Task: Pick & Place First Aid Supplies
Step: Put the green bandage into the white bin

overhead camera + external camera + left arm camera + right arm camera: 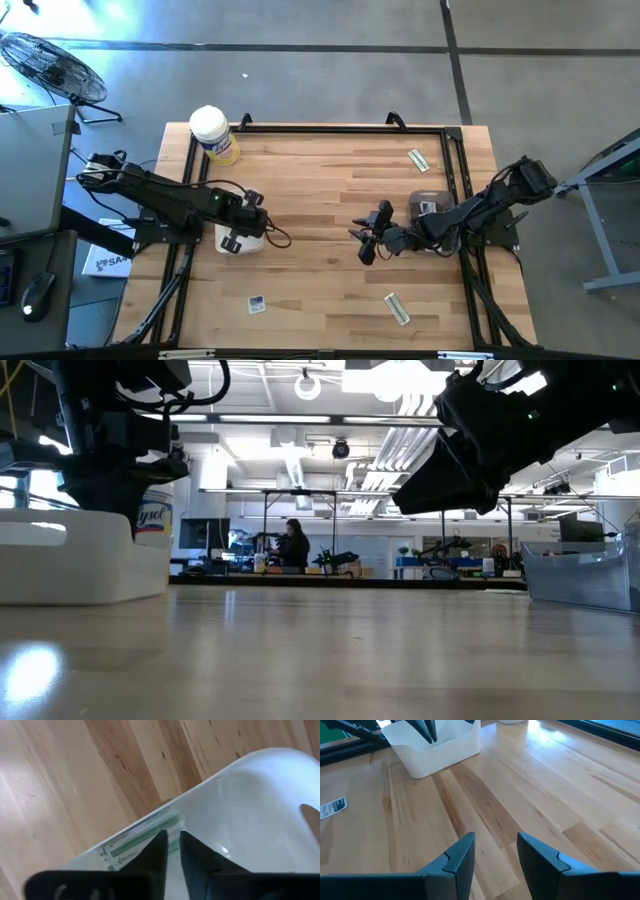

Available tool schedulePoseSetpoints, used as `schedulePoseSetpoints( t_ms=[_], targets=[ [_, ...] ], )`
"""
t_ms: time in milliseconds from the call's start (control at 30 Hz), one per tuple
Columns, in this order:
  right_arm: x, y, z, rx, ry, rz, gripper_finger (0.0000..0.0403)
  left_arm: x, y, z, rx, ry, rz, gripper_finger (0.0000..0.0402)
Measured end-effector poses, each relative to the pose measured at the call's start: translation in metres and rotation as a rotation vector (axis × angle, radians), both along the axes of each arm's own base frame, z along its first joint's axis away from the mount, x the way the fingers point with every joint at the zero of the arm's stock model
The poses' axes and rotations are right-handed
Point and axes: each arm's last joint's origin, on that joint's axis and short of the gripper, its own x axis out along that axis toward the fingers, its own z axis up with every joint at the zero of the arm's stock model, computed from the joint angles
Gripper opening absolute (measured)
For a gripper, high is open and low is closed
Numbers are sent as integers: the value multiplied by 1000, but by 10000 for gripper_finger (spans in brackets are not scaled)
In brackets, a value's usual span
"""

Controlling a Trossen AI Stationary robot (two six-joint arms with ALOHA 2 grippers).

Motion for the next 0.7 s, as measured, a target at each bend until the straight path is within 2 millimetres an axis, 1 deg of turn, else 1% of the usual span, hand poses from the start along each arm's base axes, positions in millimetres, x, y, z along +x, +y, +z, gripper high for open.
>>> schedulePoseSetpoints(
  t_ms=[133, 233, 367, 467, 567, 633, 700],
  targets=[
    [0, 0, 0, 10, -3, -4, 140, 0, 0, 0, 1, 0, 2, 86],
    [0, 0, 0, 16, -1, 6, 140, -2, 0, 4, 3, 29, 2, 103],
    [0, 1, 0, 27, 3, 25, 140, -1, -1, 24, -36, 43, 92, 101],
    [2, 4, 1, 55, 15, 94, 140, 0, -1, 40, -75, 34, 189, 90],
    [7, 16, 10, 161, 81, 240, 140, -2, -2, 48, -142, 33, 260, 76],
    [10, 31, 21, 197, 163, 307, 140, -3, -3, 49, -169, 30, 273, 69],
    [9, 46, 33, 207, 267, 331, 140, -6, -2, 47, -179, 17, 290, 64]
  ],
)
